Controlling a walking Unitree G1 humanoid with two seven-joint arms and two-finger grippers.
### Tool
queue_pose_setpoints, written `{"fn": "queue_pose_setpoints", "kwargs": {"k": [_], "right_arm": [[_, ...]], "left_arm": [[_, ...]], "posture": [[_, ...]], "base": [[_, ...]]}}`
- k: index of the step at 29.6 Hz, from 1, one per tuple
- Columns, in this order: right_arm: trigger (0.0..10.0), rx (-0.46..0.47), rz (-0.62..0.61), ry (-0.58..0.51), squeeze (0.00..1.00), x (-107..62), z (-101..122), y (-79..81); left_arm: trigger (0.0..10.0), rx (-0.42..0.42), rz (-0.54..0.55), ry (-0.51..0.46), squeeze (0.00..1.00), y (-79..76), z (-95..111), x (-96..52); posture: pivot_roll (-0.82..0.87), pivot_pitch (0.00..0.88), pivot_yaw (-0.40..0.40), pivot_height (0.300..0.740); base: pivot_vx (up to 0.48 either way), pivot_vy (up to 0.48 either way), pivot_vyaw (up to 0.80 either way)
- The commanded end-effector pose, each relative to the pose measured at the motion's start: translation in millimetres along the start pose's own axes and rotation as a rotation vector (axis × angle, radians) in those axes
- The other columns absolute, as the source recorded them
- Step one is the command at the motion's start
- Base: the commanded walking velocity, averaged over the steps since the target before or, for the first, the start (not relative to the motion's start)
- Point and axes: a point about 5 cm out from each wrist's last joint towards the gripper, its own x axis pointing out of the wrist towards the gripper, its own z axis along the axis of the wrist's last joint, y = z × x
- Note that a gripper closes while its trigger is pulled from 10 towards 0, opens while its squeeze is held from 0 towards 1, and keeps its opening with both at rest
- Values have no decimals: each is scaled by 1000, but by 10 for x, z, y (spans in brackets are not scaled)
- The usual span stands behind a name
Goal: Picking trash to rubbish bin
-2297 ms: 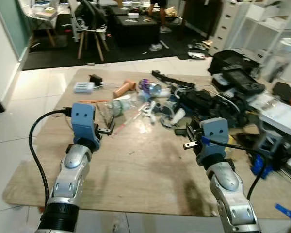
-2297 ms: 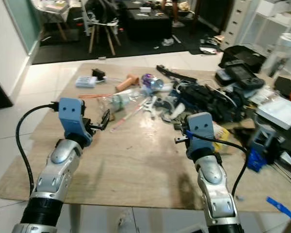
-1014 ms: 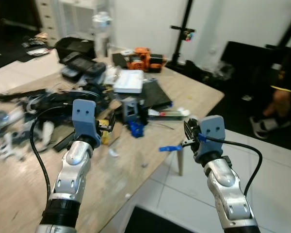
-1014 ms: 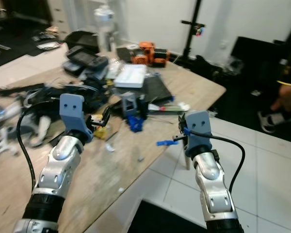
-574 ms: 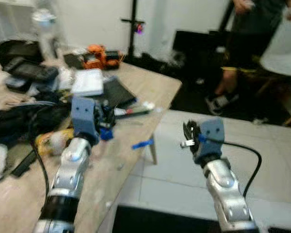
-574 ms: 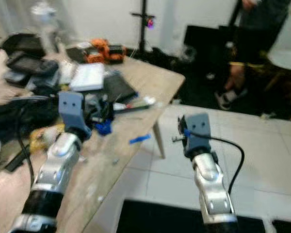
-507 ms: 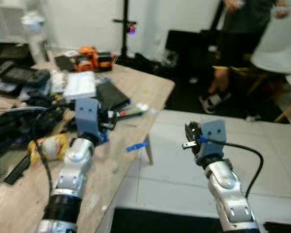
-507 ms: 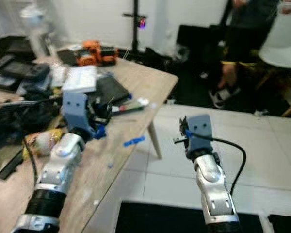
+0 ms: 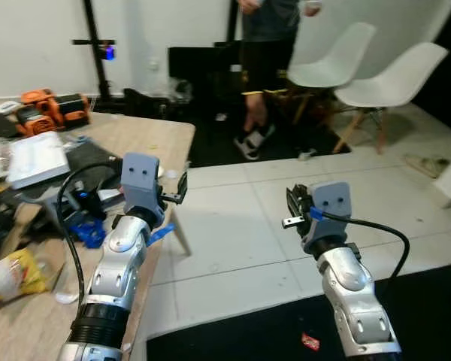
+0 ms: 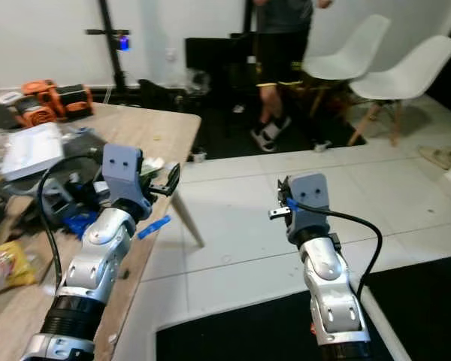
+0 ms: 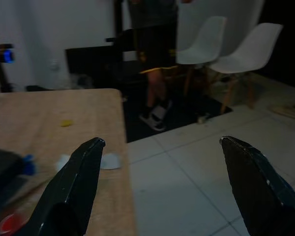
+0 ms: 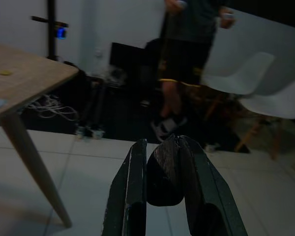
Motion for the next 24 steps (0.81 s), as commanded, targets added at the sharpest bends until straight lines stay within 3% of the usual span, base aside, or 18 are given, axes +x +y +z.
{"fn": "queue_pose_setpoints", "kwargs": {"k": [1,24], "right_arm": [[10000,10,0,7,0,-2,8,-7],[10000,24,-8,22,0,21,-56,24]], "left_arm": [[10000,-6,1,5,0,6,-11,-21],[10000,-5,32,11,0,103,-9,2]], "posture": [[-104,57,-39,740],[-102,54,-24,740]], "base": [[0,0,-800],[0,0,-800]]}}
